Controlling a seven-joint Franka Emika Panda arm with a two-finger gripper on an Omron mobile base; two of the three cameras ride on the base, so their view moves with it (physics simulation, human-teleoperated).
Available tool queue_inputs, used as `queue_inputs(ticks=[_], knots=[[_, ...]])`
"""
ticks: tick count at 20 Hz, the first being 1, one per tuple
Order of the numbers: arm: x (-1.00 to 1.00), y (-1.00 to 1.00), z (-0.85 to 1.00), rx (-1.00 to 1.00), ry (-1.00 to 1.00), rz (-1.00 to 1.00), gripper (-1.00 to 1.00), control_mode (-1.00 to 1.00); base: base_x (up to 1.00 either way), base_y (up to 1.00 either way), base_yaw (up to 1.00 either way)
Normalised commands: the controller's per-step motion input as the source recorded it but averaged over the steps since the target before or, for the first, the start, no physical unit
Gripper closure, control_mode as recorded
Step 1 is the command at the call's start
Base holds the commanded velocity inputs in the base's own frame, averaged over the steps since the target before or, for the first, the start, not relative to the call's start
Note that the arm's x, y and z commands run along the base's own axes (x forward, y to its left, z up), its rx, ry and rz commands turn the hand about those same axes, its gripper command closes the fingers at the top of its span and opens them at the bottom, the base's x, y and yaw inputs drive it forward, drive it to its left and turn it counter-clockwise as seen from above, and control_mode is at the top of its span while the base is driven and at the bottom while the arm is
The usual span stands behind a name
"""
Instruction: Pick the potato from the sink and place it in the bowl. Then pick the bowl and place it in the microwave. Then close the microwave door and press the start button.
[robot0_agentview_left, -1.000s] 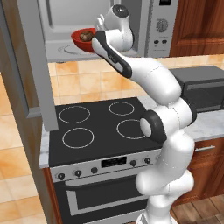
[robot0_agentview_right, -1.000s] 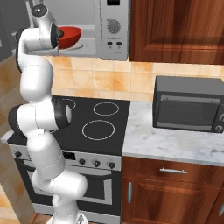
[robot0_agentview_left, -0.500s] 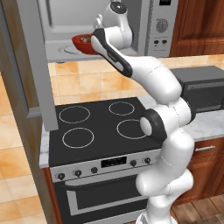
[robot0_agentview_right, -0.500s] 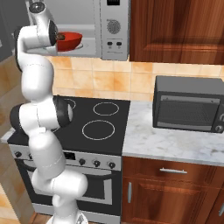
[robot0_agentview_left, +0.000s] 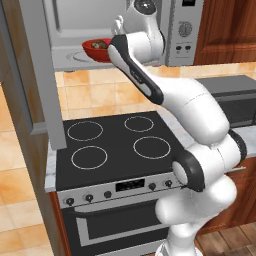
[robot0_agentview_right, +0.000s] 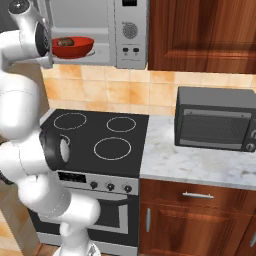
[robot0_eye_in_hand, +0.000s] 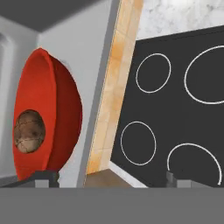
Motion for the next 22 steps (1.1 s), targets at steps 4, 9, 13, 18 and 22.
queue_inputs(ticks=[4, 9, 13, 18, 22], knots=[[-1.00, -0.44, -0.51, 0.07, -0.06, 0.01, -1.00, -1.00, 0.00, 0.00, 0.00], [-1.00, -0.36, -0.48, 0.04, -0.09, 0.18, -1.00, -1.00, 0.00, 0.00, 0.00], [-1.00, -0.02, -0.18, 0.02, -0.21, 0.40, -1.00, -1.00, 0.00, 0.00, 0.00], [-1.00, 0.00, 0.19, 0.06, -0.23, 0.43, -1.00, -1.00, 0.00, 0.00, 0.00], [-1.00, 0.00, 0.70, 0.03, -0.16, 0.31, -1.00, -1.00, 0.00, 0.00, 0.00]])
